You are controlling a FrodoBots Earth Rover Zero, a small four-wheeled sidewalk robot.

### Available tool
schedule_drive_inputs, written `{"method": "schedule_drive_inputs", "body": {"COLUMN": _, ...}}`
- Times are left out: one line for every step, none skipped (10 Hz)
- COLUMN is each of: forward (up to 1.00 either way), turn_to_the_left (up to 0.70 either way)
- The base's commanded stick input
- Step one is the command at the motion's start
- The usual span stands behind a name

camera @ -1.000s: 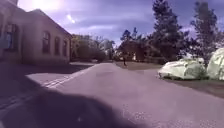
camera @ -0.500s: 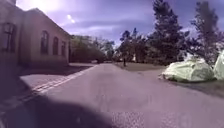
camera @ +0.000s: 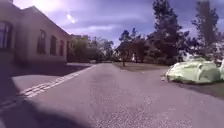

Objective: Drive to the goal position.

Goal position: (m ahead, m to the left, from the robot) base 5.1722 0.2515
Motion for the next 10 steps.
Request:
{"method": "schedule_drive_inputs", "body": {"forward": 0.7, "turn_to_the_left": 0.07}}
{"method": "schedule_drive_inputs", "body": {"forward": 0.7, "turn_to_the_left": 0.07}}
{"method": "schedule_drive_inputs", "body": {"forward": 0.7, "turn_to_the_left": 0.07}}
{"method": "schedule_drive_inputs", "body": {"forward": 0.7, "turn_to_the_left": 0.07}}
{"method": "schedule_drive_inputs", "body": {"forward": 0.7, "turn_to_the_left": 0.07}}
{"method": "schedule_drive_inputs", "body": {"forward": 0.7, "turn_to_the_left": 0.07}}
{"method": "schedule_drive_inputs", "body": {"forward": 0.7, "turn_to_the_left": 0.07}}
{"method": "schedule_drive_inputs", "body": {"forward": 0.7, "turn_to_the_left": 0.07}}
{"method": "schedule_drive_inputs", "body": {"forward": 0.7, "turn_to_the_left": 0.07}}
{"method": "schedule_drive_inputs", "body": {"forward": 0.7, "turn_to_the_left": 0.07}}
